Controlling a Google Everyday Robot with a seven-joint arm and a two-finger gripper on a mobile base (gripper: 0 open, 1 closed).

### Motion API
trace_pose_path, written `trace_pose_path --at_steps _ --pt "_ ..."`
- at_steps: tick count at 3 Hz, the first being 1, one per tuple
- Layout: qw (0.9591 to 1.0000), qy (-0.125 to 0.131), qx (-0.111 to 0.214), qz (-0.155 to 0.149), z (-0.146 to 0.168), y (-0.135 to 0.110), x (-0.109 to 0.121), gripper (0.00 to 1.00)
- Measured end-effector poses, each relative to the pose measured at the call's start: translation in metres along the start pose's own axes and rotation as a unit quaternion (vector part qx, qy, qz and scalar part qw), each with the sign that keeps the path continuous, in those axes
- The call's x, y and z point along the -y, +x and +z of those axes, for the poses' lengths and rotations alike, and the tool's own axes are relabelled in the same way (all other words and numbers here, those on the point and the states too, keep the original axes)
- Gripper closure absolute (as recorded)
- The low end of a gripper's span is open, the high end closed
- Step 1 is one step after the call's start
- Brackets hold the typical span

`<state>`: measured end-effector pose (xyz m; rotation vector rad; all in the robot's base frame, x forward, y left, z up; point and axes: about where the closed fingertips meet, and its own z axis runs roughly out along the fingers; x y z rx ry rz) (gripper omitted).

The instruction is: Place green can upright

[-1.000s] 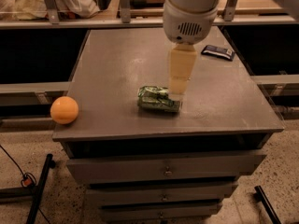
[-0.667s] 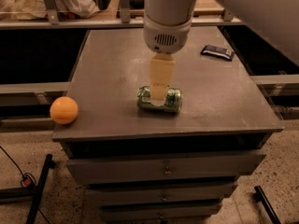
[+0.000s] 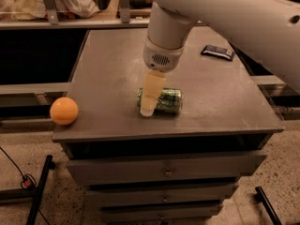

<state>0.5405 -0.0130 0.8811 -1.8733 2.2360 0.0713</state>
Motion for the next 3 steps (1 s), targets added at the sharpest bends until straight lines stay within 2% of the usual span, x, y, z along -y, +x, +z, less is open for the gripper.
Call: trace_pose_path --at_steps 1,2,3 --pt "0.9996 -0.001 0.025 0.009 0.017 -0.006 0.0 0.0" --pt "0.9993 -0.001 0.035 0.016 0.031 -0.006 0.0 0.0" --pt "0.9996 0.004 0.024 0.014 0.045 -0.006 -0.004 0.17"
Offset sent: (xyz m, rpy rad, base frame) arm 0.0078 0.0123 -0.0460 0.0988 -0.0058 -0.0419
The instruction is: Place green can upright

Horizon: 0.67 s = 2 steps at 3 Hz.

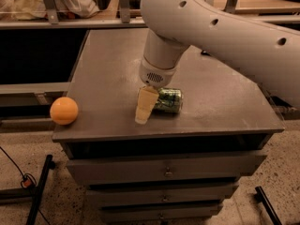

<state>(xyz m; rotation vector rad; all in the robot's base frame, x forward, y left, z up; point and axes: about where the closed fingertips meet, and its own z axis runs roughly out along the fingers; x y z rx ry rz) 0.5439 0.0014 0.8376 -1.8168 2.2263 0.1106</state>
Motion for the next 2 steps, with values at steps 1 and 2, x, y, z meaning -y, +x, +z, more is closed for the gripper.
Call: trace_pose_path --at_steps 1,2 --pt "0.9999 0.002 -0.013 -0.004 0.0104 0.0009 -0.0032 0.39" --pt "0.999 0.011 -0.042 -0.013 0.0123 -0.0018 -0.0071 0.4"
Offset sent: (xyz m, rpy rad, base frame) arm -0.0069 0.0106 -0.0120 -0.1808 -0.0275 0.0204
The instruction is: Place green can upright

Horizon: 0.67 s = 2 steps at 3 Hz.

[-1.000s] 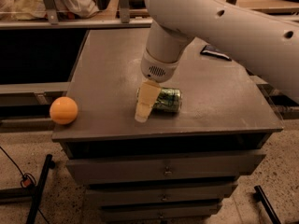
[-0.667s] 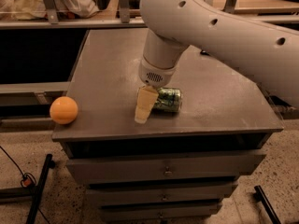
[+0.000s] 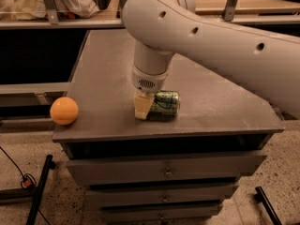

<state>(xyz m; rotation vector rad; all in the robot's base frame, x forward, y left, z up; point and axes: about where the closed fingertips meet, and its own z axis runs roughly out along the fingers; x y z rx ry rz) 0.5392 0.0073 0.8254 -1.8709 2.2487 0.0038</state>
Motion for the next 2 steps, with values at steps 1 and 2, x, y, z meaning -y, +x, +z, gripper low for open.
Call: trace_pose_path --at_steps 1,2 --pt "0.9996 0.006 -0.026 -0.014 -0.007 -0.003 -0.001 0.58" --pt "1.0 -0.003 0.002 0.005 -0.02 0.016 0.02 0.81"
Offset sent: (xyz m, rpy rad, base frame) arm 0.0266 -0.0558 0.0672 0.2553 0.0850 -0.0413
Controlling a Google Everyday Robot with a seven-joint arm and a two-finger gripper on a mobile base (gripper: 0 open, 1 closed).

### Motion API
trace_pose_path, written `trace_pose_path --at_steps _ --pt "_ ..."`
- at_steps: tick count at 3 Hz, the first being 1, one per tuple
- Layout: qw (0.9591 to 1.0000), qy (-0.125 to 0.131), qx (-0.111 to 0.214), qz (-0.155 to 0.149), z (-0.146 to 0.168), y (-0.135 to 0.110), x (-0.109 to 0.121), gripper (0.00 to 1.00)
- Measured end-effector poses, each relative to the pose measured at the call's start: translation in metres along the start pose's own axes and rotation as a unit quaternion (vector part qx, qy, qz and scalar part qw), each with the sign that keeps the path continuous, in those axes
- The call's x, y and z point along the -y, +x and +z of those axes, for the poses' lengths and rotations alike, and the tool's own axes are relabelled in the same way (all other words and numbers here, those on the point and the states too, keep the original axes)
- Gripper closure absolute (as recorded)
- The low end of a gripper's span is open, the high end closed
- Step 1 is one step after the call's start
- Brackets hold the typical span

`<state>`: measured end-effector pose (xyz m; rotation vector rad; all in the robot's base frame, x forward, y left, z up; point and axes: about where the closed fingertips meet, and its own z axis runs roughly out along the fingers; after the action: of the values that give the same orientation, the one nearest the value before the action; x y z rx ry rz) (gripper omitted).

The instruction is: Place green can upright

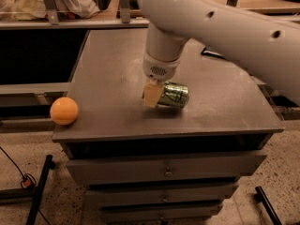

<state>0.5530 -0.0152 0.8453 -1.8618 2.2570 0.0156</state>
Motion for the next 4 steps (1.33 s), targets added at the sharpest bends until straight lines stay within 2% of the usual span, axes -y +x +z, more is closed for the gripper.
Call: trace_pose_path --at_steps 1,2,3,4 --pt "0.9938 -0.01 0.108 0.021 -0.034 0.025 0.026 1.0" --pt "0.9745 -0.015 0.219 0.046 -0.07 0.057 0.043 1.0" --pt "0.9382 -0.019 0.341 0.053 -0.088 0.069 0.044 1.0" --pt "0.8903 -0.036 0.45 0.062 -0.105 0.067 0.042 1.0"
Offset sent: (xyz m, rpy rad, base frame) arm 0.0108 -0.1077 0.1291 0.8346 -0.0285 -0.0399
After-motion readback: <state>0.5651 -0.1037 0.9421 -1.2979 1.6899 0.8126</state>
